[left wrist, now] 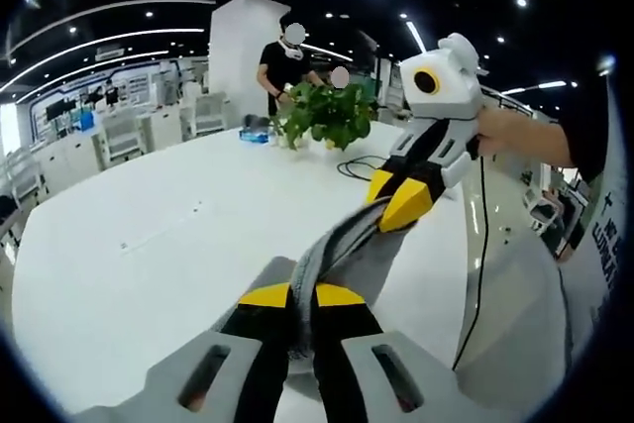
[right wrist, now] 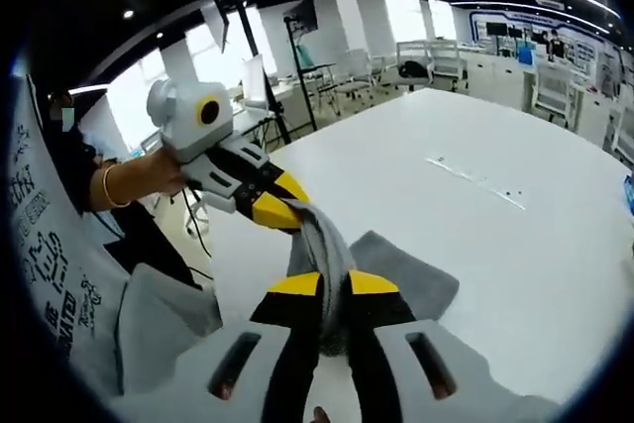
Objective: Fold the towel on the table until its edges align and the towel forms a compact rectangular stack.
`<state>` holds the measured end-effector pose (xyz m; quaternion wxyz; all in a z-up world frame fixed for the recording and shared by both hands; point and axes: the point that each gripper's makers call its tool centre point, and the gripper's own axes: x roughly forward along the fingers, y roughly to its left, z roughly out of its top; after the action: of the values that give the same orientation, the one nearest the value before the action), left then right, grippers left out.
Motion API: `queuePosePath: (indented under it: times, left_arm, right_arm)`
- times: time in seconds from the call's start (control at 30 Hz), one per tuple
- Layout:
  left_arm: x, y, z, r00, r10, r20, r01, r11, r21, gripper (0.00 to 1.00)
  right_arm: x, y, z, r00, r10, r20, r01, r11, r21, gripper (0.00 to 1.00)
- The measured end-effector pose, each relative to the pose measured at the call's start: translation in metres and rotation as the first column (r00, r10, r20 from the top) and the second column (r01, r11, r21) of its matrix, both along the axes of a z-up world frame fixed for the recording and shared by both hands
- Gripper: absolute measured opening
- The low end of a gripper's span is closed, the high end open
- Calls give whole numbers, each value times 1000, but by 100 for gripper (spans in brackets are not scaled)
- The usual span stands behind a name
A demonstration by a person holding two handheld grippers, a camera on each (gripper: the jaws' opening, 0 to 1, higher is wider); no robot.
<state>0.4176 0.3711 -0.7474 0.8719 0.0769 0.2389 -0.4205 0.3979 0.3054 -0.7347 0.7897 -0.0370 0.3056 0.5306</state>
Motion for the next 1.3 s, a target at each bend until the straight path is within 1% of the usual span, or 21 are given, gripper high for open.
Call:
queuePosePath:
  times: [0.07, 0.13, 0.2, 0.27, 0.37, 0.4, 0.53, 0.6, 0.67, 0.73, 0.8, 0.83, 0.93, 1.0, 1.07, 1.17, 1.3]
  left_arm:
    - [0, 1, -1, 1000, 7, -6, -7, 1000, -5, 6]
    - [1, 1, -3, 1000, 12, -15, -12, 1000, -11, 6]
    - [1, 2, -4, 1000, 19, -20, -19, 1000, -13, 6]
    - [2, 2, -6, 999, 26, -27, -26, 999, -18, 6]
    - [3, 3, -7, 999, 30, -31, -31, 999, -24, 6]
    - [4, 2, -7, 999, 31, -32, -32, 999, -25, 6]
    - [5, 1, -8, 999, 31, -37, -32, 999, -29, 6]
    - [6, 1, -8, 999, 31, -39, -33, 999, -29, 6]
    - [8, 1, -10, 999, 32, -42, -34, 999, -30, 6]
    - [10, 1, -12, 998, 36, -50, -37, 999, -33, 6]
    - [13, 2, -15, 997, 44, -59, -46, 998, -41, 6]
    - [14, 3, -16, 997, 46, -62, -49, 998, -43, 6]
    - [20, 3, -23, 996, 52, -78, -56, 997, -52, 7]
    - [24, 3, -29, 994, 53, -92, -59, 997, -58, 7]
    - [28, 3, -36, 993, 53, -108, -59, 997, -57, 7]
    - [32, 3, -46, 990, 48, -135, -56, 997, -53, 7]
    - [41, 4, -64, 983, 49, -178, -60, 997, -56, 7]
  right_arm:
    - [-3, 1, 0, 1000, 5, -19, -4, 999, 35, 12]
    - [-6, 1, -1, 1000, 14, -27, -12, 999, 49, 18]
    - [-7, -1, -2, 1000, 13, -11, -13, 999, 48, 24]
    - [-8, -3, -4, 1000, 20, 8, -21, 999, 39, 26]
    - [-8, -5, -6, 999, 21, 30, -22, 999, 38, 25]
    - [-6, -6, -6, 999, 13, 49, -15, 999, 34, 23]
    - [3, -11, -8, 997, -11, 82, 11, 1000, 8, 19]
    - [7, -12, -8, 996, -22, 89, 22, 1000, 10, 14]
    - [12, -12, -7, 996, -40, 76, 39, 999, 25, 12]
    - [20, -12, -8, 995, -74, 64, 72, 997, 41, 10]
    - [27, -12, -9, 993, -114, 38, 111, 991, 70, 9]
    - [32, -12, -10, 991, -134, 15, 132, 987, 90, 8]
    - [43, -12, -16, 985, -170, -10, 170, 979, 109, 7]
    - [51, -12, -22, 981, -191, -29, 193, 975, 112, 7]
    - [56, -12, -27, 979, -199, -36, 202, 973, 111, 7]
    - [64, -11, -38, 976, -211, -52, 216, 972, 93, 7]
    - [78, -11, -61, 968, -235, -86, 241, 968, 65, 6]
